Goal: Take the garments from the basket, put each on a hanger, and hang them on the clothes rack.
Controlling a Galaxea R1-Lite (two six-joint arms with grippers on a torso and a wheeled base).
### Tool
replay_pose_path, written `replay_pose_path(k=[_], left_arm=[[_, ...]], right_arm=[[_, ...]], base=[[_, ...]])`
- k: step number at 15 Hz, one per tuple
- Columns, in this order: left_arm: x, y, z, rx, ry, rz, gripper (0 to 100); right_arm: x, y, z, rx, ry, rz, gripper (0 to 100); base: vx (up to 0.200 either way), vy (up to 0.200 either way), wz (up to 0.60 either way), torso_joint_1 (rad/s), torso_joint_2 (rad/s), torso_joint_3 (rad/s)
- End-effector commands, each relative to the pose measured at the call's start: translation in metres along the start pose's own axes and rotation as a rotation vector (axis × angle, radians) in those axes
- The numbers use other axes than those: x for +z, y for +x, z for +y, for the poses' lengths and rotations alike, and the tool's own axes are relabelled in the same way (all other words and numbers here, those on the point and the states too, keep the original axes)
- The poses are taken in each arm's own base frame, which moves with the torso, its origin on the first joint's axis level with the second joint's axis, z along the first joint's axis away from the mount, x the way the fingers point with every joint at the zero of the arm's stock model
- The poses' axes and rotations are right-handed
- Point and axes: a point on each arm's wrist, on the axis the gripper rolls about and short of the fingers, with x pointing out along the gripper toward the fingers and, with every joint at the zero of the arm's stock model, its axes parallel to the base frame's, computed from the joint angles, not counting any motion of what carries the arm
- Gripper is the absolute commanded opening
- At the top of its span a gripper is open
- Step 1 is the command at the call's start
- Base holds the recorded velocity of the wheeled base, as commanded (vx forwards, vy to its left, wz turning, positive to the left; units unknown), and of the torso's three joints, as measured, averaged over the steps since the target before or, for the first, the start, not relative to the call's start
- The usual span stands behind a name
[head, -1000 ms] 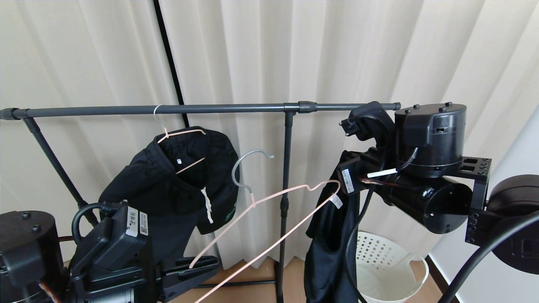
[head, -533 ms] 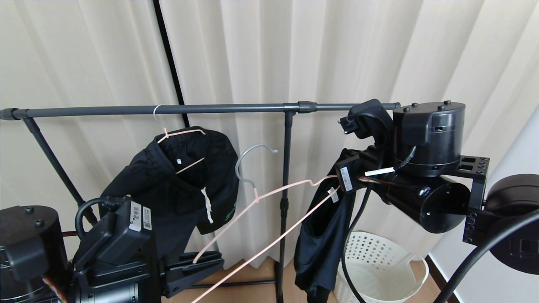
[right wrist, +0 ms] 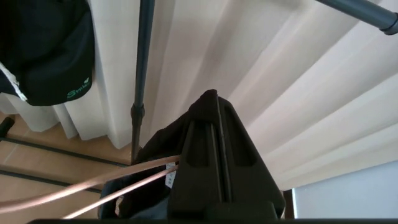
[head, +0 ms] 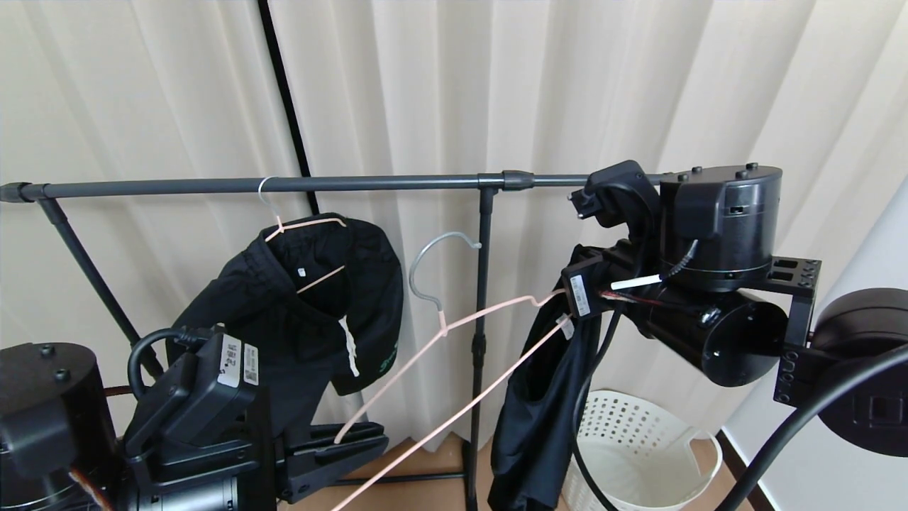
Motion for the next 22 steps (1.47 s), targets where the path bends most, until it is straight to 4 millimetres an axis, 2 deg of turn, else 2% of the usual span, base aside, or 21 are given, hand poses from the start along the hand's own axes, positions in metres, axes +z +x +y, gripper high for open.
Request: replay_pose_path(k=[1, 6, 8, 11, 14, 16, 22], left_arm=[[0.001, 0.001, -0.002, -0.008, 0.003, -0.002, 0], [0.001, 0.002, -0.001, -0.005, 0.002, -0.001, 0], [0.011, 0.009, 0.006, 0.041, -0.014, -0.019, 0], [0.015, 0.013, 0.01, 0.09, -0.015, -0.023, 0], [0.013, 0.018, 0.013, 0.101, -0.016, -0.008, 0], [0.012, 0.019, 0.013, 0.102, -0.01, -0.013, 0], [0.008, 0.022, 0.016, 0.112, -0.01, -0.009, 0]], right_arm=[[0.005, 0.001, 0.001, -0.001, 0.011, -0.012, 0], [0.005, 0.002, 0.0, -0.008, 0.033, -0.014, 0], [0.003, -0.002, -0.002, -0.005, 0.03, -0.007, 0], [0.003, -0.004, -0.002, -0.003, 0.031, -0.009, 0], [0.003, -0.012, 0.007, 0.032, 0.035, -0.014, 0], [0.002, -0.022, 0.012, 0.043, 0.029, -0.022, 0], [0.016, -0.055, 0.01, 0.104, 0.063, -0.086, 0]], base=[[0.0, 0.0, 0.0, 0.0, 0.0, 0.0], [0.0, 0.0, 0.0, 0.0, 0.0, 0.0], [0.0, 0.0, 0.0, 0.0, 0.0, 0.0], [0.0, 0.0, 0.0, 0.0, 0.0, 0.0], [0.0, 0.0, 0.0, 0.0, 0.0, 0.0], [0.0, 0.0, 0.0, 0.0, 0.0, 0.0], [0.0, 0.0, 0.0, 0.0, 0.0, 0.0]])
